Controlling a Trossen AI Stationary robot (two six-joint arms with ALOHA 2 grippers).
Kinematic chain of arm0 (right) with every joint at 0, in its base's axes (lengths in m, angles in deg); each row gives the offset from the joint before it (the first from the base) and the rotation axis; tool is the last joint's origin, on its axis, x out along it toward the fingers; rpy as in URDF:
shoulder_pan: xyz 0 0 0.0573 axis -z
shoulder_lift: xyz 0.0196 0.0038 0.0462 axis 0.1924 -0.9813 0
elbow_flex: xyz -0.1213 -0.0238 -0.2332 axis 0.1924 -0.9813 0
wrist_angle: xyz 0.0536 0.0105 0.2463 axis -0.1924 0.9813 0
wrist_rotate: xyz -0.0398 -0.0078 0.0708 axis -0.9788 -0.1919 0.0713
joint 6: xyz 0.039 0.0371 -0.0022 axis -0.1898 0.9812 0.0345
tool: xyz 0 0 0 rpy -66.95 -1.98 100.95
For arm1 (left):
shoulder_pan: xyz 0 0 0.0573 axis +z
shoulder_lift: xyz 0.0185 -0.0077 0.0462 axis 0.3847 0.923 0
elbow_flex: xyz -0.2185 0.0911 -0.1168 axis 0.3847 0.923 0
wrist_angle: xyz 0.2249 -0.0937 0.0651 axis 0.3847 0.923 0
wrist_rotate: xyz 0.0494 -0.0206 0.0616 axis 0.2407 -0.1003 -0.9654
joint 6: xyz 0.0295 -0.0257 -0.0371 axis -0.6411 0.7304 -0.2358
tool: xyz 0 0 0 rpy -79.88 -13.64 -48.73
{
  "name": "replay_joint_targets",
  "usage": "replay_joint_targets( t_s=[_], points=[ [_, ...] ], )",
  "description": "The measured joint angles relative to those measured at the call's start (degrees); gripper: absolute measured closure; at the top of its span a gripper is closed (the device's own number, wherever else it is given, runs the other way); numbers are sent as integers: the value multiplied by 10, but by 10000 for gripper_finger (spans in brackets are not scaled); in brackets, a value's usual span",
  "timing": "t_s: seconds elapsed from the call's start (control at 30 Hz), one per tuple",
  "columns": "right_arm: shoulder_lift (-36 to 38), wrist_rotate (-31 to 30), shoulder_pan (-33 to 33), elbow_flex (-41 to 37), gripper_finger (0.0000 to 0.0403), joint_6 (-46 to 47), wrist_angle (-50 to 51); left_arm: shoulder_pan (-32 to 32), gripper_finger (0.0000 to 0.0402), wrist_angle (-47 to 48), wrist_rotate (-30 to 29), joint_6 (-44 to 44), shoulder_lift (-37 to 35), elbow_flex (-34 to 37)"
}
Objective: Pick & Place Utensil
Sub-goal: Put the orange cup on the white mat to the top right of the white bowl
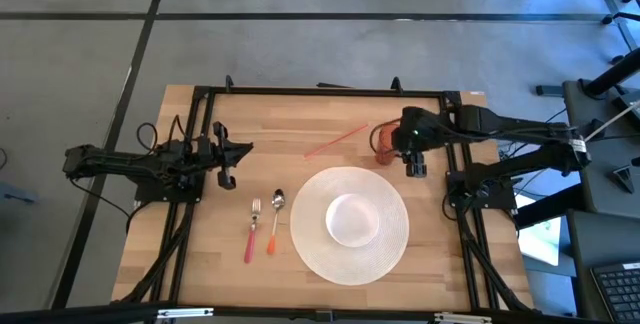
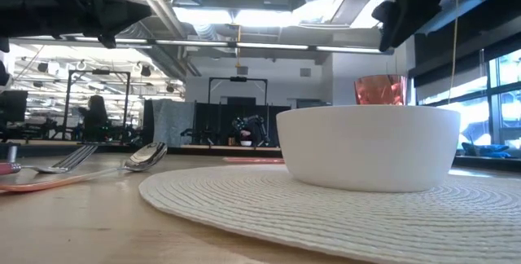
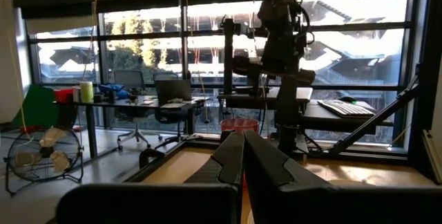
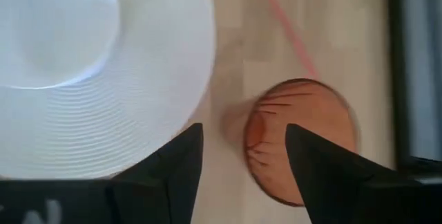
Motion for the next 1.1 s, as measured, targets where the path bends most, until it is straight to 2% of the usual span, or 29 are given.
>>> replay_joint_targets(
  t_s=[0.1, 0.27, 0.77, 0.93, 1.1],
  points=[
    [-15, 35, 29, 0, 198, -4, 4, 0, 396, 0, 0, 0, 0, 0],
    [-43, 51, 50, 0, 198, -15, 13, 0, 396, 11, 0, -1, 0, 0],
    [-115, 51, 91, -1, 204, -35, 13, 0, 396, 31, 0, 5, 0, 0],
    [-131, 51, 93, -1, 251, -44, 14, 0, 396, 31, 0, 5, 0, 0],
    [-142, 51, 93, -1, 355, -47, 16, 0, 396, 30, 0, 5, 0, 0]
  ],
)
